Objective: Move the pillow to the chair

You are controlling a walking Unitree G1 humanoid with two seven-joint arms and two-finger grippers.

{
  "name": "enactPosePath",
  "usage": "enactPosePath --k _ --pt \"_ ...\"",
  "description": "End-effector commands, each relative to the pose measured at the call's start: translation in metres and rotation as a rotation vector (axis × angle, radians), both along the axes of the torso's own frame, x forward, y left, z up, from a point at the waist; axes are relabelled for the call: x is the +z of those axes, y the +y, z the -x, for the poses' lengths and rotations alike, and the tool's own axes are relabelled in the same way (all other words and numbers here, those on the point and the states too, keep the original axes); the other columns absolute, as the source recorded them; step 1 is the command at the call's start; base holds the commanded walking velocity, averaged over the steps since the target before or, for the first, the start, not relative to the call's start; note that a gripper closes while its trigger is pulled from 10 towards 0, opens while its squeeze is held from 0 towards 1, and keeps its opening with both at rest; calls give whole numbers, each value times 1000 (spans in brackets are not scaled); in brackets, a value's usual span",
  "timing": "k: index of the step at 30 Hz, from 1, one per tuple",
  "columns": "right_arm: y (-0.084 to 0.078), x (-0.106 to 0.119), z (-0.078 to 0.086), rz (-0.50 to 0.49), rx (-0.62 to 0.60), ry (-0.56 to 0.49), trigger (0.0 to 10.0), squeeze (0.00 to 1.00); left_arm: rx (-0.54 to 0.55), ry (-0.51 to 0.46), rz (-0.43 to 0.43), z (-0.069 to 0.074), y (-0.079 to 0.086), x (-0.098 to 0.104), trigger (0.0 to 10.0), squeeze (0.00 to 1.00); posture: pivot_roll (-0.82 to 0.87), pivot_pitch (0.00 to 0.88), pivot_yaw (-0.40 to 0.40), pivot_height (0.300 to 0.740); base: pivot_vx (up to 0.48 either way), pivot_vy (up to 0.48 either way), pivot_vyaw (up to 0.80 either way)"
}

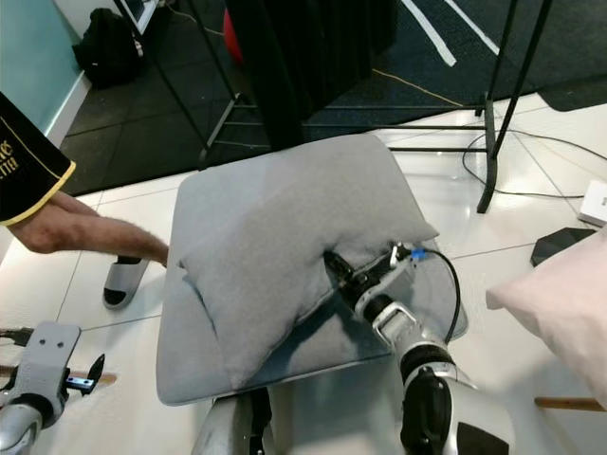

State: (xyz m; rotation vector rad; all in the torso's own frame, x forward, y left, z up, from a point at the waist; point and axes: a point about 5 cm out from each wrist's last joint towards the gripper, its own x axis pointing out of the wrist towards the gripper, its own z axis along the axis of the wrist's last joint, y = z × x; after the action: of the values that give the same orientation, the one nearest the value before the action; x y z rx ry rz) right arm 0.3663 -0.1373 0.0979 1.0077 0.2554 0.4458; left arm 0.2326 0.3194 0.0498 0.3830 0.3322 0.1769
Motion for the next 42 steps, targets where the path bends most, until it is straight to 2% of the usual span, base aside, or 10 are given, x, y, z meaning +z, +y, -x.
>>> enactPosePath --k 1,2,19,22,24,29,31,35,37,42 --pt "12 1 1 -45 29 -1 3333 0 27 43 -4 11 9 -3 10000 0 247 349 192 436 0 0 0" --pt "12 6 -2 -60 28 -22 0 0 29 48 0 12 8 -3 10000 0 246 349 189 436 0 0 0" --pt "2 27 -11 -52 39 -117 0 0 52 66 20 14 3 -2 10000 0 211 338 163 436 0 0 0" --pt "11 22 -8 140 133 -147 0 0 63 60 42 7 -3 -5 10000 0 171 319 147 436 0 0 0" --pt "15 21 -7 182 174 -167 0 0 67 58 50 4 -5 -6 10000 0 142 303 137 436 0 0 0" --pt "17 25 -4 200 254 -258 0 0 92 51 75 -7 -11 -11 10000 0 74 267 113 436 0 0 0" --pt "9 27 -3 194 249 -298 0 0 122 44 111 -19 -17 -15 10000 0 6 216 80 446 0 0 0" --pt "1 28 -2 188 229 -311 0 0 135 38 133 -27 -23 -17 10000 0 -6 205 73 455 0 0 0" --pt "-10 31 -2 209 229 -332 0 0 148 43 163 -39 -34 -21 10000 0 -56 147 39 470 0 0 0" --pt "-16 37 -3 257 244 -350 0 0 156 68 179 -44 -42 -27 10000 0 -98 104 17 484 0 0 0"
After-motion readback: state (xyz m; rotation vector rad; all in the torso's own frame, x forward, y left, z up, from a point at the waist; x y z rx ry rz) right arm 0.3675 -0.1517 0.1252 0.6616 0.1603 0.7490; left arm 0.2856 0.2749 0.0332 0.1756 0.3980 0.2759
